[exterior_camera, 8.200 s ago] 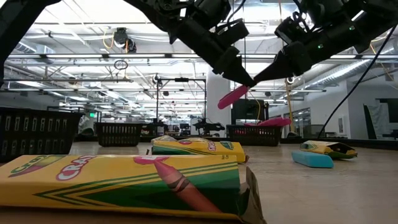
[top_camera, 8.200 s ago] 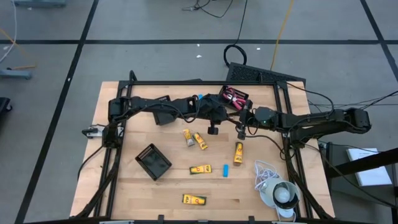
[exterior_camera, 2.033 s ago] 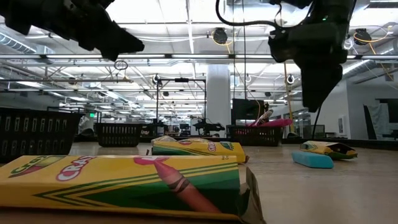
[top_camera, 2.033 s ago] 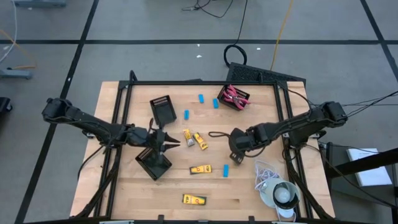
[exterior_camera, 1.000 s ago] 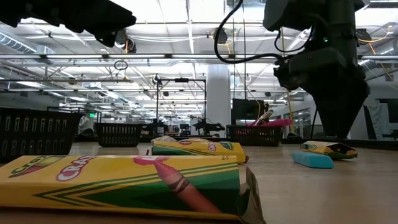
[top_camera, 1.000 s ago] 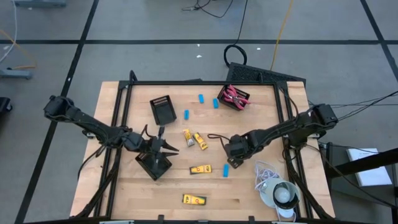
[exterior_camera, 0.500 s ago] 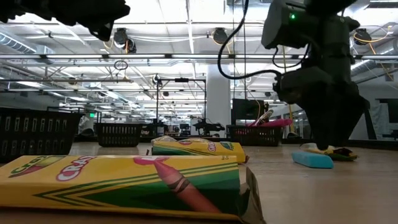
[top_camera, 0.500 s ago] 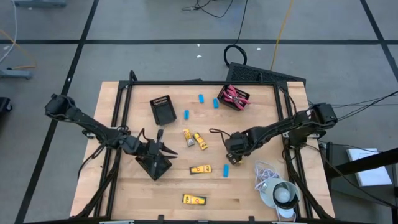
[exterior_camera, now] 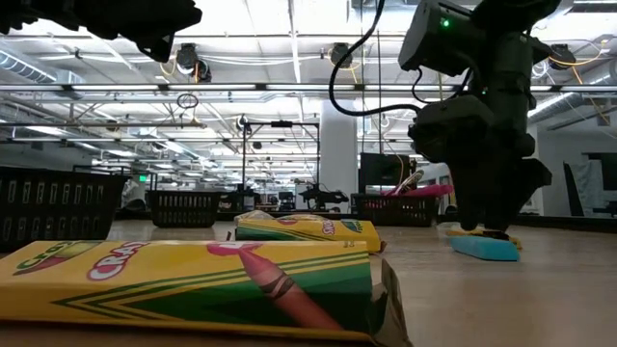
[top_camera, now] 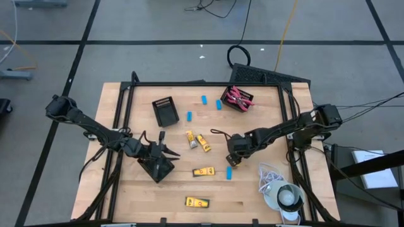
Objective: Pick & Place School Supplies
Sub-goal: Put the yellow crayon box into the middle black bin
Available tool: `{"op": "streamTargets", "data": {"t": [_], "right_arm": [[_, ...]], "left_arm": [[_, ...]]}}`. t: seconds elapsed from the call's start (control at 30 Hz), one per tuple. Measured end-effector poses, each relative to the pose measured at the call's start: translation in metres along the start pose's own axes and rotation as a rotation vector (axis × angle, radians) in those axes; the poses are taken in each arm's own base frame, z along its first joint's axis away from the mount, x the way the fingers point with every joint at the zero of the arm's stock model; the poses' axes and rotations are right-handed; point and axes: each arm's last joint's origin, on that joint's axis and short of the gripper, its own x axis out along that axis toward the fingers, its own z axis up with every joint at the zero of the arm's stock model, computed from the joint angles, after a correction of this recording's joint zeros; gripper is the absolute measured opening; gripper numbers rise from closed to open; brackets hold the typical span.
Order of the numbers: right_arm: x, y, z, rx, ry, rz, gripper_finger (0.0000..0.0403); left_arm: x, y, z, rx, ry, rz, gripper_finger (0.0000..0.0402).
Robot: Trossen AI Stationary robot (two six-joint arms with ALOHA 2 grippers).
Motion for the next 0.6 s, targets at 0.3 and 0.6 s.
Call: {"op": "streamTargets", "data": {"t": [0.3, 0.6], "right_arm": [[-0.003, -0.002, 0.029, -0.038, -0.13, 0.081, 0.0228], [-0.004, -0.006, 0.038, -0.076, -0.163, 0.075, 0.0222]], "left_arm": [[0.0, 0.0, 0.0, -0.004, -0.001, 0.0, 0.0058], [0.0, 0.0, 0.0, -0.004, -0.002, 0.001, 0.0058]]}}
